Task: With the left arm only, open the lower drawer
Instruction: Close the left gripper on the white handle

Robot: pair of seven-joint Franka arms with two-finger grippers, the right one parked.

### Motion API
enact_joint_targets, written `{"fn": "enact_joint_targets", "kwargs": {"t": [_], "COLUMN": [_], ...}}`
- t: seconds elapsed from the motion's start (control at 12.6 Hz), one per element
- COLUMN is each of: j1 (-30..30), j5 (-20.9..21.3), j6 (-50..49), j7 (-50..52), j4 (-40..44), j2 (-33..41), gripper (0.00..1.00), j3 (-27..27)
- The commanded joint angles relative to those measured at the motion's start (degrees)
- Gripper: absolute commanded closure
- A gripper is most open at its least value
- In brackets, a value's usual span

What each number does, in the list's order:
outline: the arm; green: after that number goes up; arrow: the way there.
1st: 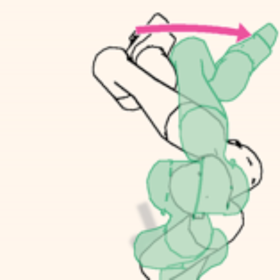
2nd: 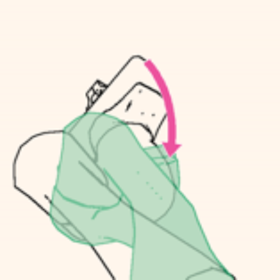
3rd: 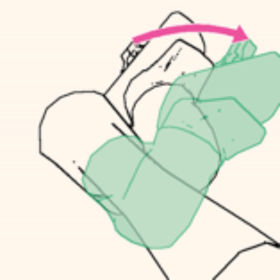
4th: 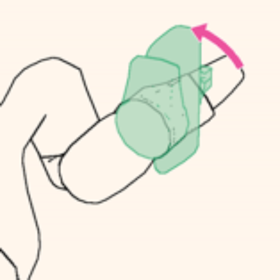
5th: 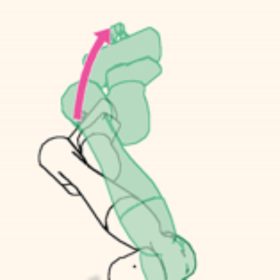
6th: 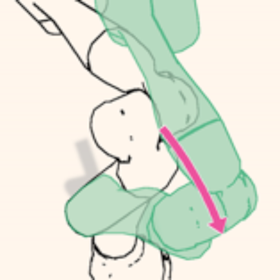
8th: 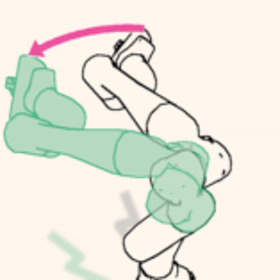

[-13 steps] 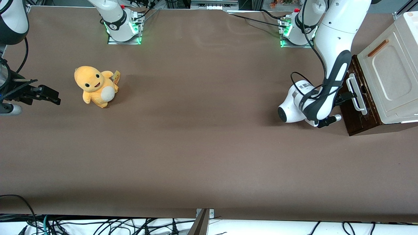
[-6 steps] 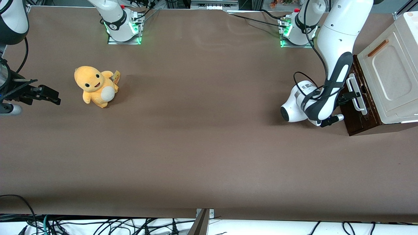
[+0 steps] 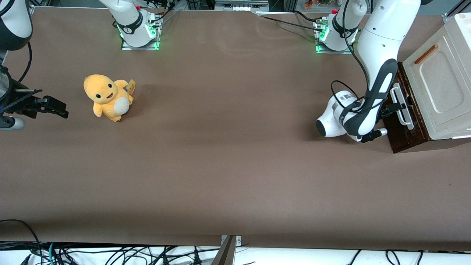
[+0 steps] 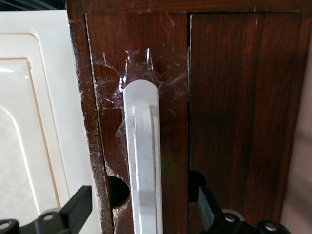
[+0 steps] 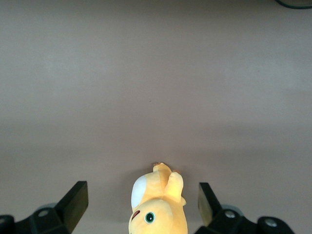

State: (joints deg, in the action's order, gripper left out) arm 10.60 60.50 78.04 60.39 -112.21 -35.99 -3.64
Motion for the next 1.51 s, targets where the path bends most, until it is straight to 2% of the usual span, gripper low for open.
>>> {"fn": "enact_joint_targets", "kwargs": {"t": [0.0,0.24,0.4,0.64,0.96,1.27,1.43], "j1": [-0.7,-0.8,-0.8,-0.9,-1.3,-1.3,-1.3], "j5": [2.0,2.0,2.0,2.6,2.7,3.1,3.2], "j6": [-0.4,-0.4,-0.4,-0.4,-0.3,-0.3,-0.3], "j7": [0.4,0.3,0.3,0.4,0.3,0.6,0.7], "j4": [-1.0,-1.0,-0.9,-0.9,-0.8,-0.6,-0.5], "j2": [0.5,0.5,0.5,0.4,0.3,-0.7,-0.8], "gripper": [0.07,0.18,0.33,0.35,0.52,0.55,0.63], "j3": [-0.2,-0.2,-0.1,-0.2,-0.2,-0.2,-0.2]}}
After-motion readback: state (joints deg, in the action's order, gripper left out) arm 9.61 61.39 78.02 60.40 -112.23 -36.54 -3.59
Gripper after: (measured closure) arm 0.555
